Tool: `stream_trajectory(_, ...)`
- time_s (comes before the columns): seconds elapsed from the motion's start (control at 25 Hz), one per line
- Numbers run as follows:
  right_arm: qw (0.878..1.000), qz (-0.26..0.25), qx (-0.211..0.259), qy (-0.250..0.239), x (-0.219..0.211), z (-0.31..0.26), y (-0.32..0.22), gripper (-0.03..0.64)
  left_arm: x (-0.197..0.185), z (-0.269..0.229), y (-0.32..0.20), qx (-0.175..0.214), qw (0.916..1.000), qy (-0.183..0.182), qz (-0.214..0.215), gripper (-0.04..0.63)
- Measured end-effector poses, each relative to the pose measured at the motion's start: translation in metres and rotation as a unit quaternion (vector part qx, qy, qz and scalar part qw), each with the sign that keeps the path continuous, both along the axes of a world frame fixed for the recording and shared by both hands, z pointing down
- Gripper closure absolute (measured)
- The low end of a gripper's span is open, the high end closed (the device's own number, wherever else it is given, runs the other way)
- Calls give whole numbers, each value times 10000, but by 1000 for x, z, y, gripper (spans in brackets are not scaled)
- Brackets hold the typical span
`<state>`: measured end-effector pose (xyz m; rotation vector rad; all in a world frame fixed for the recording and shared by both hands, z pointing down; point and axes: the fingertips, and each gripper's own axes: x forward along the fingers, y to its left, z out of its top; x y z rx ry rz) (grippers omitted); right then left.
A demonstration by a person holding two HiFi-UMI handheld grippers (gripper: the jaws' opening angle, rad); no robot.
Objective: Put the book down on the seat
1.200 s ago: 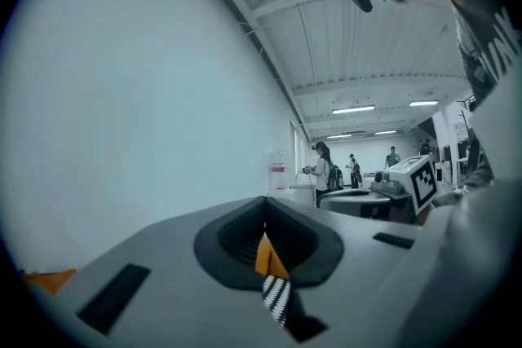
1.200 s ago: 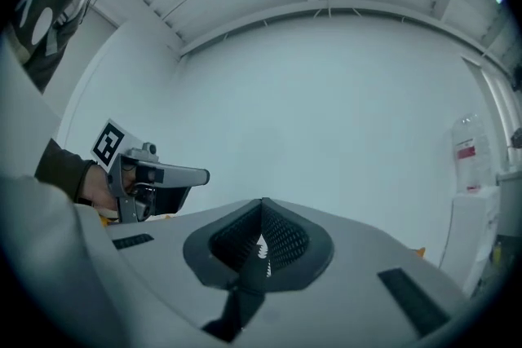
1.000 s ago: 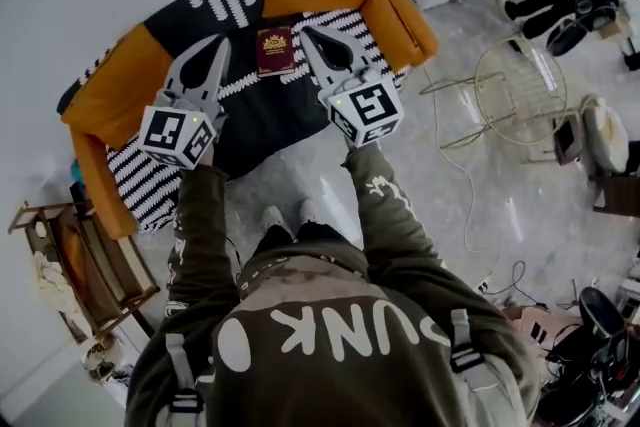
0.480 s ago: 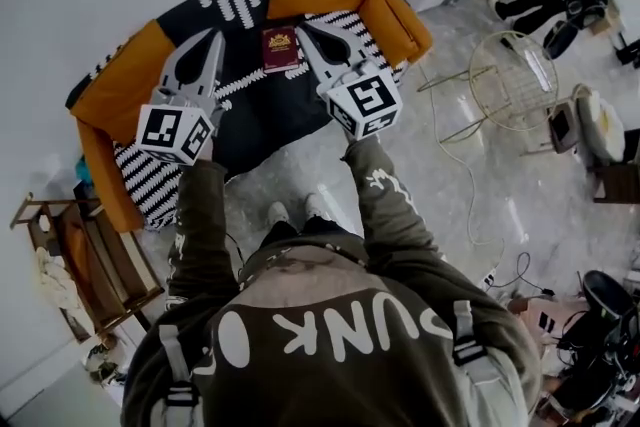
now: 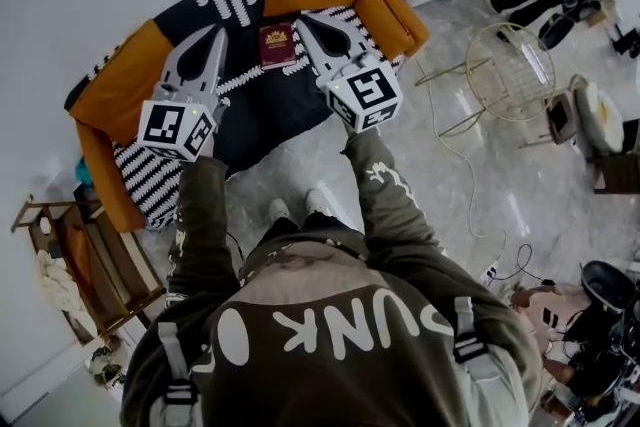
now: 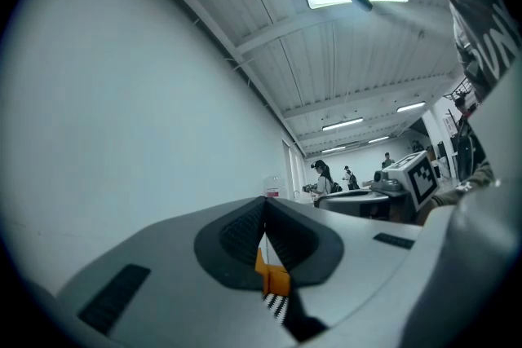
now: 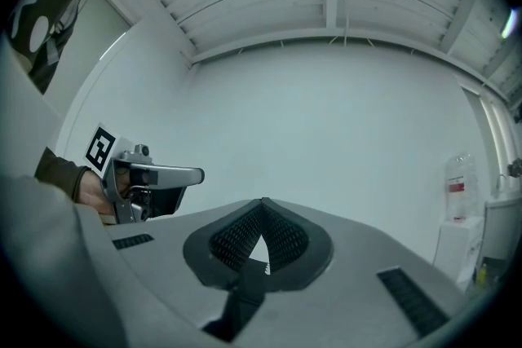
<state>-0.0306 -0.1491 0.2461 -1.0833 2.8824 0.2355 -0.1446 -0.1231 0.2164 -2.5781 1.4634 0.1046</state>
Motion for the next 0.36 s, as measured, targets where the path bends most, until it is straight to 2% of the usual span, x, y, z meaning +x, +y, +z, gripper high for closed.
stream_trajectory(0.36, 10000, 28, 42, 6, 0, -5, 2, 607, -3, -4, 1, 22, 10000, 43, -15, 592)
